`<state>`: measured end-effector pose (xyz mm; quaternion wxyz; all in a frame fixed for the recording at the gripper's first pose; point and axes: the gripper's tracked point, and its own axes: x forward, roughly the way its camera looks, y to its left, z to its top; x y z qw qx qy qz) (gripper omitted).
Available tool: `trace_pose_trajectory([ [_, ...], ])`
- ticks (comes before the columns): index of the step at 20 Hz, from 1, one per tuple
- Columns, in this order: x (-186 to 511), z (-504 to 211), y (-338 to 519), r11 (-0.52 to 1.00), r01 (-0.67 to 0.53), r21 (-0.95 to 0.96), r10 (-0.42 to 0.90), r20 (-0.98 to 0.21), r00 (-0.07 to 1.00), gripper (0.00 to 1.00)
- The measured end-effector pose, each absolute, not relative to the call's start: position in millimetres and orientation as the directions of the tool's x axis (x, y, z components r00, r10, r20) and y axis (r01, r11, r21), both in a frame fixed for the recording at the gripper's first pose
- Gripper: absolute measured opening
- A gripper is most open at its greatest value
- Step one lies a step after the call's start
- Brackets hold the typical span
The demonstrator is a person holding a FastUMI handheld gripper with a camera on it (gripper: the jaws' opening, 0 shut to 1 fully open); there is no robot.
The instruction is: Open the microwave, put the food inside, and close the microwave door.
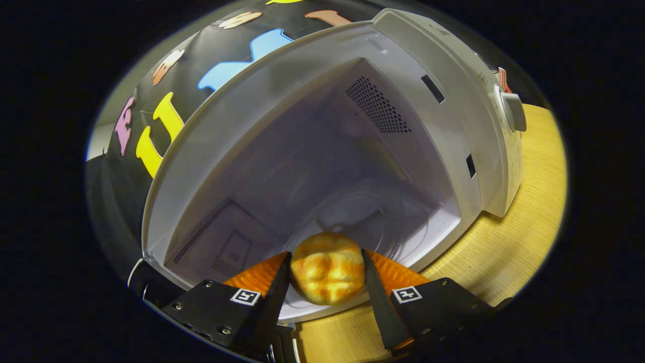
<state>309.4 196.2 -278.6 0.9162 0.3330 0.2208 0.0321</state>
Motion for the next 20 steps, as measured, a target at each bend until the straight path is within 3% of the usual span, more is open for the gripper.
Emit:
trace_pose_trajectory([
  [4, 314.8, -279.0, 195.8, 0.792, 0.094, 0.603, 0.186, -0.386, 0.903, 0.8],
  [6, 315.7, -274.7, 195.5, 0.797, 0.099, 0.596, 0.17, -0.379, 0.91, 0.85],
  [8, 316.2, -272.7, 191.2, 0.822, 0.108, 0.559, 0.134, -0.374, 0.918, 0.98],
  [13, 300.4, -272.4, 189.7, 0.841, 0.092, 0.533, 0.162, -0.412, 0.897, 0.97],
  [20, 235.6, -194.8, 184.0, 0.901, -0.078, 0.426, 0.224, -0.303, 0.926, 0.98],
])
